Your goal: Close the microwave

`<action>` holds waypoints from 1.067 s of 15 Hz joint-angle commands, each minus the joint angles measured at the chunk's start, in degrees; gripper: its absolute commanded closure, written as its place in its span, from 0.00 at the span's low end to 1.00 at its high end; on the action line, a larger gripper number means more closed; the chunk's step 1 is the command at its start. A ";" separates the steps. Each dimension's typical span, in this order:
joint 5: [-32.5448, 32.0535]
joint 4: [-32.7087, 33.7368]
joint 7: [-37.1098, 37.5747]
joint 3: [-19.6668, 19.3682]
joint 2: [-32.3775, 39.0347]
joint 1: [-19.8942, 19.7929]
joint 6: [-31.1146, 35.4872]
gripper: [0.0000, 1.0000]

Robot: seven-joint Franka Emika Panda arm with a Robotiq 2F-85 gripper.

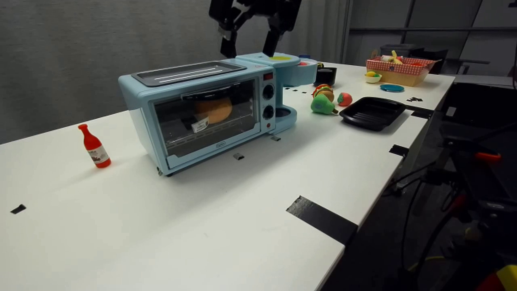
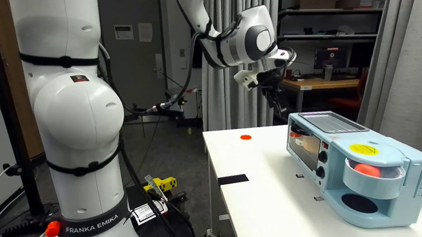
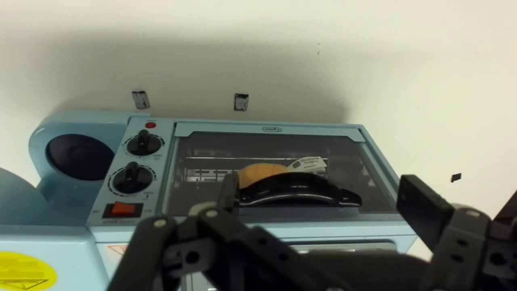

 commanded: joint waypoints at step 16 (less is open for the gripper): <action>1.56 -11.15 -1.68 9.38 -13.71 -7.59 0.03 0.00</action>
